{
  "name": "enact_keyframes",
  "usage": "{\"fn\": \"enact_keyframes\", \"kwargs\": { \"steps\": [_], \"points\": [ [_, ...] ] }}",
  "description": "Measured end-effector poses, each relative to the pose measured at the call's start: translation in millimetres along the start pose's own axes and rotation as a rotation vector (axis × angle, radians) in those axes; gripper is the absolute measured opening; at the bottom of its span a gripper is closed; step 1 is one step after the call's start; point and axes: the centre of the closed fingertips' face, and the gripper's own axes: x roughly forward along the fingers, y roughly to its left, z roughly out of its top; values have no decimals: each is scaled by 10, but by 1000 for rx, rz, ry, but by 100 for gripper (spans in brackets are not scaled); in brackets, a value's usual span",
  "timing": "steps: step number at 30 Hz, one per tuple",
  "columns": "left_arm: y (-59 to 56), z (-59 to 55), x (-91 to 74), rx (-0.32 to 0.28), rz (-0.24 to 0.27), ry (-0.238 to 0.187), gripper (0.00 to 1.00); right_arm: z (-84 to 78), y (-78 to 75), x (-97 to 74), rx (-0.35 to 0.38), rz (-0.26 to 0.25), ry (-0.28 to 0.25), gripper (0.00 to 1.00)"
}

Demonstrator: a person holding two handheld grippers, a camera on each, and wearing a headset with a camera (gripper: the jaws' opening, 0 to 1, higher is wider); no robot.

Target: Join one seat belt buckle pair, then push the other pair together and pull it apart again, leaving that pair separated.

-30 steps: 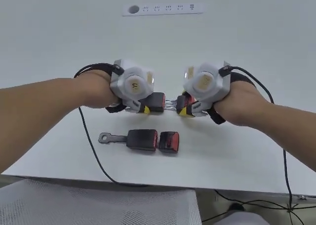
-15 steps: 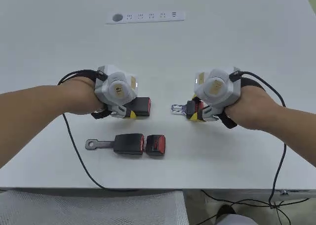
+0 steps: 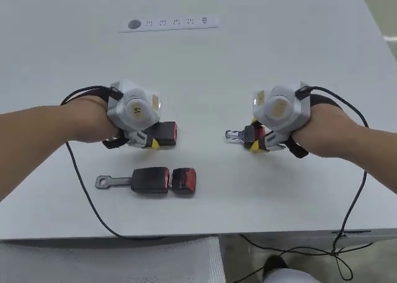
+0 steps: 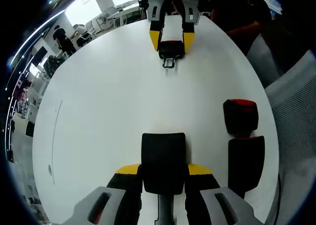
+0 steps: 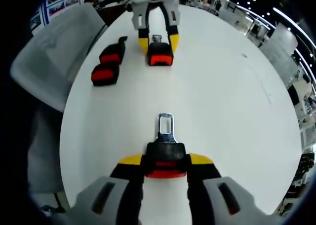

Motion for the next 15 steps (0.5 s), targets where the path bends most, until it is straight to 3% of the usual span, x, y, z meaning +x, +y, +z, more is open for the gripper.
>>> {"fn": "enact_keyframes", "kwargs": {
  "steps": [3, 9, 15],
  "points": [
    [0, -1, 2, -2, 0, 5, 34, -61, 28, 26, -12, 3, 30, 34],
    [3, -3, 9, -5, -5, 15, 34, -38, 1, 14, 0, -10, 12, 36],
    [8, -4, 8, -6, -1, 26, 34, 43, -64, 14, -11, -61, -32, 44]
  ]
}}
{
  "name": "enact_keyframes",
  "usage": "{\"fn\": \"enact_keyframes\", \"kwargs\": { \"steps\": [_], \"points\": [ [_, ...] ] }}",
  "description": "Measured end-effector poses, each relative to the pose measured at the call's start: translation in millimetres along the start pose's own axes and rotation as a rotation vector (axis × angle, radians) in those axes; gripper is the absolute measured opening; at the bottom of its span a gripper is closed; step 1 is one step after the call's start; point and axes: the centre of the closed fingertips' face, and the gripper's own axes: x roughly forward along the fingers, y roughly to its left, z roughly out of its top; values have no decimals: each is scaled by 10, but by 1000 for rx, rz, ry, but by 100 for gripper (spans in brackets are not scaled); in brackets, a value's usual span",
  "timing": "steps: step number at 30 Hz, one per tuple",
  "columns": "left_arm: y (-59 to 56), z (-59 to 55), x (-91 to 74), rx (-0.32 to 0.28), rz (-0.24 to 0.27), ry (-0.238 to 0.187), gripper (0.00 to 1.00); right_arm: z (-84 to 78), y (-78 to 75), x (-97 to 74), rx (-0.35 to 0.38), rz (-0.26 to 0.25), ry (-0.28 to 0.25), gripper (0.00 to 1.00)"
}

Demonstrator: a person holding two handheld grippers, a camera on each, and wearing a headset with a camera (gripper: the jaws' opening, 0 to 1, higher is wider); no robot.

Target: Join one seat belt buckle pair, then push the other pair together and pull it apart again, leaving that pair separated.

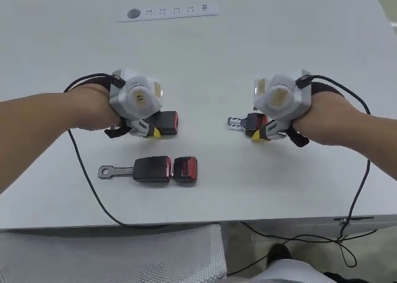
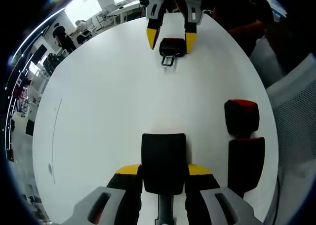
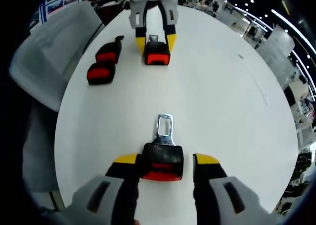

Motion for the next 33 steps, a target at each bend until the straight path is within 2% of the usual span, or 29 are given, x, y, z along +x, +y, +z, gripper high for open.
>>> {"fn": "enact_keyframes", "kwargs": {
  "steps": [2, 3, 5, 6, 8, 12, 15, 17, 20, 23, 26, 29, 33],
  "points": [
    [7, 7, -6, 22, 5, -13, 35, 28, -1, -28, 7, -9, -10, 45],
    [18, 2, -13, 26, 15, -19, 36, 69, -6, -47, 27, -21, -33, 46],
    [66, -32, -30, -1, 38, -15, 41, 108, -11, -95, 23, -37, -51, 50],
    [93, -50, -46, -13, 56, -12, 49, 105, -23, -114, 24, -53, -47, 52],
    [91, -54, -103, -36, 63, -30, 54, 123, -24, -162, 34, -69, -58, 56],
    [78, -92, -256, -61, 103, -57, 54, 179, 22, -267, 127, -84, -100, 58],
    [76, -93, -396, -104, 149, -90, 54, 306, 50, -381, 245, -86, -179, 59],
    [53, -79, -493, -140, 165, -124, 57, 376, 44, -473, 292, -104, -217, 61],
    [3, -80, -623, -184, 185, -161, 61, 452, 85, -571, 302, -115, -248, 63],
    [-53, -139, -717, -233, 215, -169, 66, 506, 165, -626, 313, -116, -265, 63],
    [-122, -180, -789, -257, 235, -178, 73, 567, 247, -662, 299, -121, -279, 65],
    [-182, -237, -885, -307, 272, -179, 77, 623, 345, -713, 290, -122, -292, 68],
    [-328, -213, -1006, -341, 281, -213, 83, 626, 434, -753, 301, -122, -311, 69]
  ]
}}
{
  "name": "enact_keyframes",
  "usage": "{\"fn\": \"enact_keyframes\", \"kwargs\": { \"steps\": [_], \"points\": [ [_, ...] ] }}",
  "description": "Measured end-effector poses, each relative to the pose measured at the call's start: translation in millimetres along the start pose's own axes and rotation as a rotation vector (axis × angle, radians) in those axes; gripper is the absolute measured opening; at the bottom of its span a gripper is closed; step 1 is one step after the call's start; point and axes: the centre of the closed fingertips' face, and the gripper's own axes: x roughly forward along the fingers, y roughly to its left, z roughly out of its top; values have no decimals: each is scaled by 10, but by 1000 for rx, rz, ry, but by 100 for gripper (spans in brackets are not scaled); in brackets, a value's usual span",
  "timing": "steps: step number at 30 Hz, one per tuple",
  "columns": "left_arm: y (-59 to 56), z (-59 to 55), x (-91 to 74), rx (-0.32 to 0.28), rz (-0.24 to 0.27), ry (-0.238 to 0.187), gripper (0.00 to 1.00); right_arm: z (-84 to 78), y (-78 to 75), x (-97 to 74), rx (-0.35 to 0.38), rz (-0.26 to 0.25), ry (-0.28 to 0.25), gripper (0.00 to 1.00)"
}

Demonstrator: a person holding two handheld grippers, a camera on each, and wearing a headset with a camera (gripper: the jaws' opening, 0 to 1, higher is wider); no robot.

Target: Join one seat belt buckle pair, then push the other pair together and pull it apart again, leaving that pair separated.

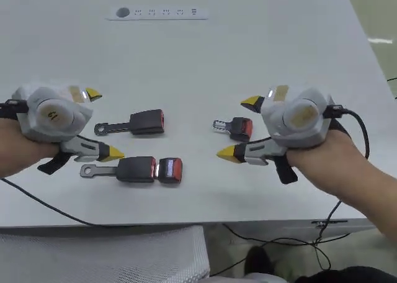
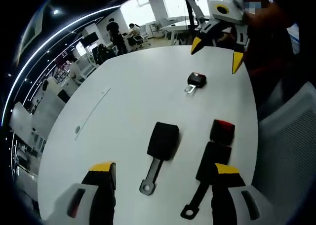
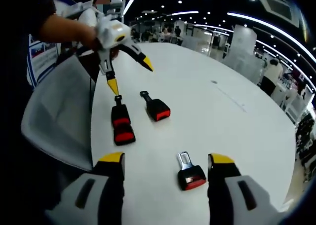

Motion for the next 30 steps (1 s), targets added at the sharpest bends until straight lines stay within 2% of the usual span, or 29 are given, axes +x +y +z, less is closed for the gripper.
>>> {"fn": "enact_keyframes", "kwargs": {
  "steps": [3, 4, 7, 9, 12, 14, 16, 19, 22, 30],
  "points": [
    [-64, -39, -129, -17, 19, -17, 88, -31, 88, -79, 29, -7, -12, 72],
    [-106, -72, -179, -40, 21, -24, 89, -49, 108, -98, 34, -8, -12, 74],
    [-186, -178, -292, -40, 26, -31, 96, -143, 161, -162, 28, -23, 5, 81],
    [-213, -266, -363, -56, 30, -31, 100, -205, 144, -202, 22, -43, 10, 88],
    [-210, -393, -415, -96, 45, -36, 100, -307, 87, -259, 43, -80, 3, 100],
    [-205, -504, -415, -129, 57, -24, 100, -384, 91, -267, 26, -80, 18, 100],
    [-214, -571, -420, -120, 70, -19, 100, -447, 81, -273, 35, -87, 22, 100],
    [-243, -587, -444, -125, 71, -17, 100, -547, 76, -287, 71, -92, 49, 100],
    [-265, -547, -454, -125, 74, -29, 100, -551, 58, -323, 79, -110, 37, 100],
    [-275, -572, -455, -130, 78, -19, 100, -592, 129, -348, 120, -121, 31, 100]
  ]
}}
